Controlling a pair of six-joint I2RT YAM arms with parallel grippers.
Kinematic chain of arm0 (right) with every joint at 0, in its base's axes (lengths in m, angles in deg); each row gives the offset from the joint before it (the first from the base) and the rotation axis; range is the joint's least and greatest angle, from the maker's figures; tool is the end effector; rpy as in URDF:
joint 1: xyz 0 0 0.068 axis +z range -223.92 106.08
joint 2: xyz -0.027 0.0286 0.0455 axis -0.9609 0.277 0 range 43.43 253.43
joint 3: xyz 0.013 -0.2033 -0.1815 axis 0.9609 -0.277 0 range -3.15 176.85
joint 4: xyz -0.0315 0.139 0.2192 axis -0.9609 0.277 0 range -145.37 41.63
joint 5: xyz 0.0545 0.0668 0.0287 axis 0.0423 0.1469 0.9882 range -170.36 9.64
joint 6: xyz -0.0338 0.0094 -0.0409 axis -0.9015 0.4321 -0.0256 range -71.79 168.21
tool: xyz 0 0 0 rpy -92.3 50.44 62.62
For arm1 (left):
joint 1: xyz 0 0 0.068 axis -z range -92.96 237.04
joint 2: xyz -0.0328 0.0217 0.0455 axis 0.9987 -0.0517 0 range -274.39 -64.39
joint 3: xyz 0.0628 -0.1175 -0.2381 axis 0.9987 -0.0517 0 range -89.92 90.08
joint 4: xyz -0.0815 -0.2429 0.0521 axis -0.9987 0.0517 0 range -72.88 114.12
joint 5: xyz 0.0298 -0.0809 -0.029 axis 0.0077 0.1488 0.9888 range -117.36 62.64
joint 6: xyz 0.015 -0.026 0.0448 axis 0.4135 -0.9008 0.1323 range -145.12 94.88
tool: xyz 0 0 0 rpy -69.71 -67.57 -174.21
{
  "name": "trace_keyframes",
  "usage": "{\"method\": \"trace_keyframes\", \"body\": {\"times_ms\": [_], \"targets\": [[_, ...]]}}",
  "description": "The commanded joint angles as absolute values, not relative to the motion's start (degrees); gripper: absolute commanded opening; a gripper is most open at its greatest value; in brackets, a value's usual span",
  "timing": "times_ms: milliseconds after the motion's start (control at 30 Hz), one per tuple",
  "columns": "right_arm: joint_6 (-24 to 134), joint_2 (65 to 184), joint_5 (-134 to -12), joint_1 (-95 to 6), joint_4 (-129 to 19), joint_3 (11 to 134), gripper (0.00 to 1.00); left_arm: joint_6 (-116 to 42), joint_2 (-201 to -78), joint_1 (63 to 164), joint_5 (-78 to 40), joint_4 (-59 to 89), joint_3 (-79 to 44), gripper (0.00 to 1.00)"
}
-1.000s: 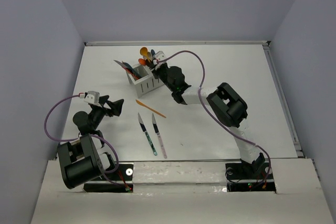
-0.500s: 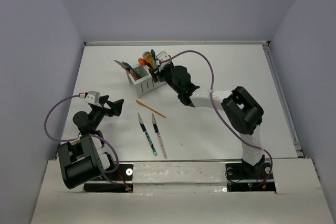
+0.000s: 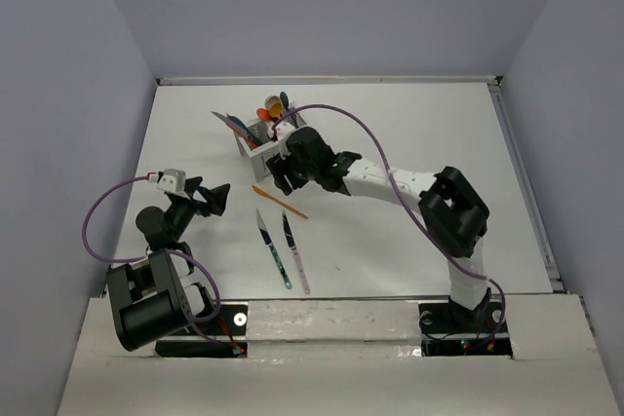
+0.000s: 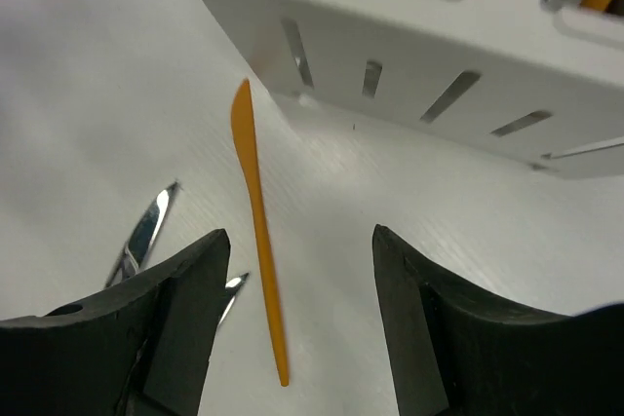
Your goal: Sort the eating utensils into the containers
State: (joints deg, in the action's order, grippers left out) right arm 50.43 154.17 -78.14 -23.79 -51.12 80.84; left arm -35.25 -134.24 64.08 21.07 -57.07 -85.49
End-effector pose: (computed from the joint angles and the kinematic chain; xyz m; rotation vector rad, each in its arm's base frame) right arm 0.2895 0.3487 0.2473 -0.9015 1.9705 0.5785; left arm 0.1780 0.0465 0.1784 0.2864 1.4551 -0.4158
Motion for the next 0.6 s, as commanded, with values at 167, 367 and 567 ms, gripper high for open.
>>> {"method": "trace_keyframes", "body": {"times_ms": [167,367,567], "targets": [[52.43,164.45,-80.01,-21.01,-35.25,93.35,0.62,-33.12,-133.04,64.36,20.37,-74.99,-85.87,0.99],[51.99,170.16,-80.98,-20.48,-31.03,98.00,0.59,-33.12,-133.21,64.54,20.37,-74.90,-85.70,0.99],[51.55,174.12,-82.12,-19.87,-27.96,101.96,0.56,-33.03,-133.21,64.63,20.28,-74.81,-85.70,0.99]]}}
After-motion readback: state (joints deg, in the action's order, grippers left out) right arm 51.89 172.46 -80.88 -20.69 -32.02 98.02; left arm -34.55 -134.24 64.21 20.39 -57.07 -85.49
